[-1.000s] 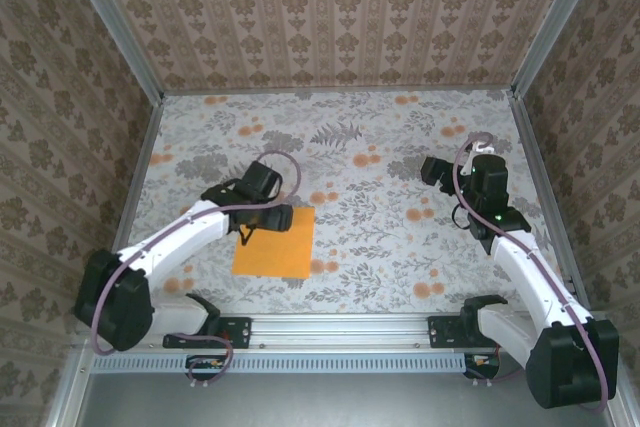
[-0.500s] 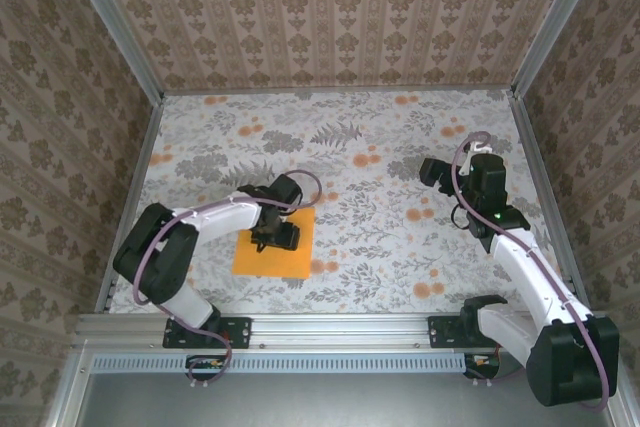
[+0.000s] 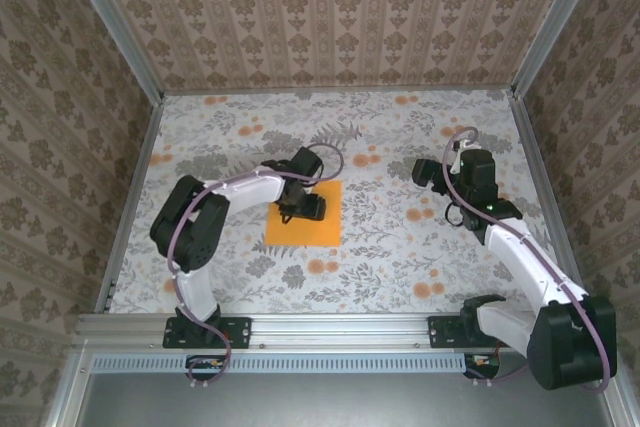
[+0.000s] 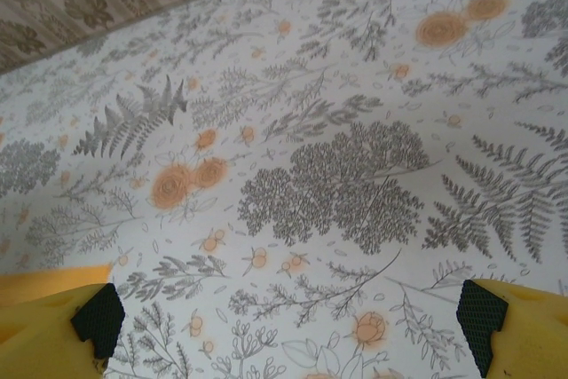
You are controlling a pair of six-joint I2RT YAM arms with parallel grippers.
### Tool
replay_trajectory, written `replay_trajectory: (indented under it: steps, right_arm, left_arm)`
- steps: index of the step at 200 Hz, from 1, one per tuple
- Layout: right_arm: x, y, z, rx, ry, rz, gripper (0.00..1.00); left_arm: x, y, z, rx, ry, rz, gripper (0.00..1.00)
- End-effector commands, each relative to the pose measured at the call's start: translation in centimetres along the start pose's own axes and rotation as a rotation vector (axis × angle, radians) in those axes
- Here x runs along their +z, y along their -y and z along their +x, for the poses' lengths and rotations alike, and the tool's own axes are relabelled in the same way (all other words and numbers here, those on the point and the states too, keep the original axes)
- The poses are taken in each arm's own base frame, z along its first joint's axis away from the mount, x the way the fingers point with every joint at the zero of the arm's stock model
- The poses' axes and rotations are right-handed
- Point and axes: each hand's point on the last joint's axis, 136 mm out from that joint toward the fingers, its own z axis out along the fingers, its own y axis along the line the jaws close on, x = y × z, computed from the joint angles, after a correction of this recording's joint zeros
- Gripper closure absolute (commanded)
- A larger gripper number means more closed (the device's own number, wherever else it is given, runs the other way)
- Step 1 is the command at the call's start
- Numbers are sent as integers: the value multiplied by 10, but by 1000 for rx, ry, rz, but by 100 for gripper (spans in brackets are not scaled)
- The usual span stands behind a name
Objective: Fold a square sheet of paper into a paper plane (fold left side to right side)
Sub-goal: Move the square sheet of paper to the center of the table, then pick up the square sheet of paper from the center of the table.
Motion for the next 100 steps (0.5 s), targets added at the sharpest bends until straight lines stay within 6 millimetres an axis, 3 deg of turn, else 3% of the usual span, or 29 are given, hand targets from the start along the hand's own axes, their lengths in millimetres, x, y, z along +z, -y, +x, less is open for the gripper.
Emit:
replay_trajectory:
  steps: [1, 22, 51, 72, 100]
  right_arm:
    - [3, -11, -5, 12, -18, -12, 0]
    - [10, -20, 1, 3, -56, -20, 0]
    - [25, -38, 12, -30, -133, -30, 0]
    - [42, -58, 25, -74, -202, -28, 0]
    - [75, -88, 53, -146, -334, -11, 0]
  left_arm:
    - [14, 15, -6, 47, -22, 58, 40]
    - [8, 24, -18, 56, 6, 96, 40]
    - [-24, 29, -31, 17, 96, 197, 37]
    - [-51, 10, -32, -73, 160, 252, 37]
    - [-62, -17, -13, -170, 158, 300, 41]
